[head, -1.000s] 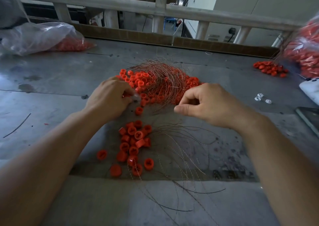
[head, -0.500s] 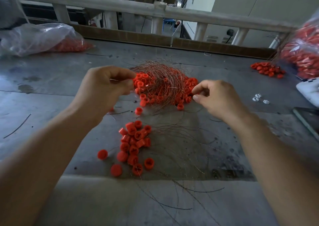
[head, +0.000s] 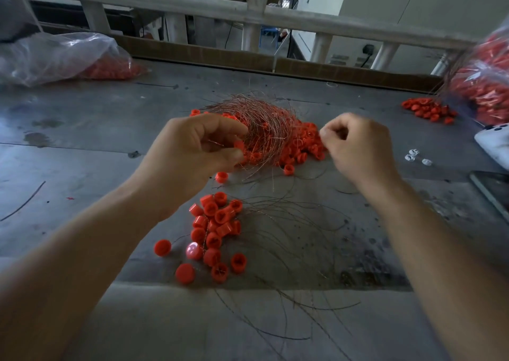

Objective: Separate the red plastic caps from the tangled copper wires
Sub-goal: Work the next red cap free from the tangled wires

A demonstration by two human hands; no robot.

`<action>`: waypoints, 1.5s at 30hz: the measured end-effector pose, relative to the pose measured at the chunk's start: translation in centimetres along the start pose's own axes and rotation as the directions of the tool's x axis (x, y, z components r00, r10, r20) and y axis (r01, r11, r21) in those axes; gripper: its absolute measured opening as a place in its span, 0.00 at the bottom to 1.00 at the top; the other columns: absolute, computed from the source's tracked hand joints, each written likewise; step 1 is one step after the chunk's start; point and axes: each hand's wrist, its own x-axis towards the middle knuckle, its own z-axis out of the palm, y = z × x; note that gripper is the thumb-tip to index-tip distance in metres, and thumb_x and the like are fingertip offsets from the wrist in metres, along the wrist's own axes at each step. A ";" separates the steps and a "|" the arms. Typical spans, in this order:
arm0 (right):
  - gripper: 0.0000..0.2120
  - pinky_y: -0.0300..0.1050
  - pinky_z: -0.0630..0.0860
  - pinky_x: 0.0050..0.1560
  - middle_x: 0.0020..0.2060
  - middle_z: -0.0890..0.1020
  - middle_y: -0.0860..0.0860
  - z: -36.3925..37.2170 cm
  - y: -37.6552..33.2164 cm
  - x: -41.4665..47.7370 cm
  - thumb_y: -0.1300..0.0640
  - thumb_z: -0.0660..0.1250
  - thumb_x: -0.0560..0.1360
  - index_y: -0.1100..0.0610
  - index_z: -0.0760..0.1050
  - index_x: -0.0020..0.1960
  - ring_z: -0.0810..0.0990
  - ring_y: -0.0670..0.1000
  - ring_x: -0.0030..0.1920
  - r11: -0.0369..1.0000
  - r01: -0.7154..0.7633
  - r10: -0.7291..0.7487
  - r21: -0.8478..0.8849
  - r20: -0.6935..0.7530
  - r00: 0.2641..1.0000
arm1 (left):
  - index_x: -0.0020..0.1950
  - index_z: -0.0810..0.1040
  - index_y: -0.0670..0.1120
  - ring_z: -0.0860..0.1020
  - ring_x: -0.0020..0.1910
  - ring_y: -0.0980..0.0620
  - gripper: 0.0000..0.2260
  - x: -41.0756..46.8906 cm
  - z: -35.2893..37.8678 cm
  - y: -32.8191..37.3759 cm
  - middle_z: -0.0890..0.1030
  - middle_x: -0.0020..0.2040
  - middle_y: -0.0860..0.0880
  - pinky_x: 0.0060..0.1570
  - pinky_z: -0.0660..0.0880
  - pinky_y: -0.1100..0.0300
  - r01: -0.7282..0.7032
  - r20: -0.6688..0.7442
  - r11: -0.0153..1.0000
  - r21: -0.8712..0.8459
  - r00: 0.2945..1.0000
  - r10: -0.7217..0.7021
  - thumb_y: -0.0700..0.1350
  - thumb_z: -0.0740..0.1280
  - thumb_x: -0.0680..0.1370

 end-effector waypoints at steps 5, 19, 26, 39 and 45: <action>0.04 0.34 0.61 0.41 0.40 0.75 0.51 -0.9 -0.3 -0.1 0.61 0.62 0.76 0.59 0.73 0.42 0.71 0.48 0.41 0.987 0.068 -0.030 0.148 -0.247 0.968 | 0.42 0.79 0.57 0.81 0.39 0.63 0.17 -0.5 0.3 0.5 0.82 0.38 0.62 0.40 0.74 0.75 -0.069 0.039 0.997 0.026 0.997 0.067 0.33 0.70 0.68; 0.06 0.36 0.66 0.40 0.38 0.75 0.47 -0.2 0.3 -0.5 0.60 0.65 0.75 0.53 0.72 0.40 0.73 0.46 0.39 0.994 0.023 -0.019 0.111 -0.037 0.999 | 0.52 0.82 0.48 0.70 0.49 0.70 0.10 -0.3 2.0 0.1 0.75 0.48 0.62 0.52 0.61 0.83 -0.342 0.140 0.816 0.466 0.939 0.313 0.38 0.69 0.73; 0.05 0.28 0.67 0.40 0.40 0.72 0.45 -0.5 0.2 -0.5 0.63 0.67 0.72 0.57 0.76 0.47 0.71 0.41 0.36 0.992 0.031 -0.027 0.120 -0.035 0.999 | 0.54 0.81 0.46 0.71 0.51 0.64 0.10 -0.5 2.9 -0.6 0.81 0.54 0.52 0.50 0.57 0.84 -0.396 0.300 0.746 0.536 0.915 0.270 0.38 0.66 0.75; 0.18 0.33 0.70 0.46 0.49 0.79 0.47 -0.1 1.5 -0.4 0.69 0.61 0.74 0.48 0.81 0.47 0.75 0.45 0.46 0.999 -0.033 0.044 -0.038 0.351 0.935 | 0.54 0.81 0.48 0.67 0.48 0.68 0.09 -0.7 2.7 -0.7 0.79 0.53 0.54 0.48 0.59 0.83 -0.342 0.268 0.765 0.547 0.936 0.227 0.40 0.66 0.76; 0.09 0.23 0.67 0.46 0.49 0.83 0.51 -0.5 0.7 -0.5 0.64 0.68 0.73 0.57 0.81 0.52 0.77 0.41 0.45 0.991 0.022 -0.043 0.133 0.164 0.986 | 0.54 0.82 0.47 0.69 0.44 0.71 0.09 -0.9 2.4 -0.2 0.77 0.49 0.58 0.48 0.59 0.84 -0.340 0.259 0.790 0.511 0.937 0.237 0.39 0.67 0.75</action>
